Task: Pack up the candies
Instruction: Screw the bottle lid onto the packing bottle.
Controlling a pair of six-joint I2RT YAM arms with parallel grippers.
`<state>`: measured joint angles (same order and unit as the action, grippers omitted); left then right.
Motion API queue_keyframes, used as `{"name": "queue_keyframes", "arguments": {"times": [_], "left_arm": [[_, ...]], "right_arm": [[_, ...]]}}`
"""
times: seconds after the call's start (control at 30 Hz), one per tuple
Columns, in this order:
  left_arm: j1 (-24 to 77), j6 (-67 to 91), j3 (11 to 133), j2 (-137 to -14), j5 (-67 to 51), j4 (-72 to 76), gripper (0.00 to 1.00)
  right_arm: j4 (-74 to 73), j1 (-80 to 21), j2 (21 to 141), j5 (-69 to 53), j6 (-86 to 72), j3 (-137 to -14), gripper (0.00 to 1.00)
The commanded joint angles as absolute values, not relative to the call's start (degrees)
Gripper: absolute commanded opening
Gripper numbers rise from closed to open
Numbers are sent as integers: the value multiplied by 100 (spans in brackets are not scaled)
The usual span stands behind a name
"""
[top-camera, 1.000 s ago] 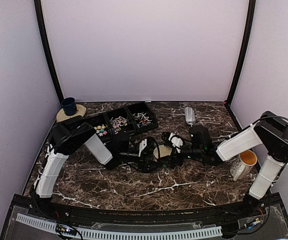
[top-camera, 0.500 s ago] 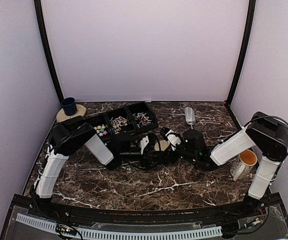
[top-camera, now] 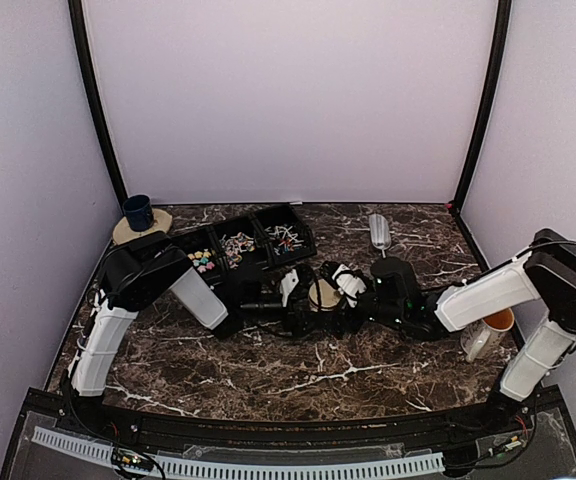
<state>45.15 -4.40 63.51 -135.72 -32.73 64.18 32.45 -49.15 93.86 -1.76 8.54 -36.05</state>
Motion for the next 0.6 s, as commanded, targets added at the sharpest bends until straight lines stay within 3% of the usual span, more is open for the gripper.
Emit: {"name": "queue_keyframes", "arguments": {"times": [0.0,0.23,0.57], "left_arm": [[4356,-73,6140,-13869,-2964,4953,83],[4323,-237,6078,-13864,-3629,5087,83],[4289,-1285,6205,-13872,-5964,4577,82]], "right_arm": [[2956,-4912,9181,-632,1056,-3333,97],[2637,-4736,8688,-1155,1313,-3104,98],[1236,-3908,7529,-2543,2540,-3318,98]]}}
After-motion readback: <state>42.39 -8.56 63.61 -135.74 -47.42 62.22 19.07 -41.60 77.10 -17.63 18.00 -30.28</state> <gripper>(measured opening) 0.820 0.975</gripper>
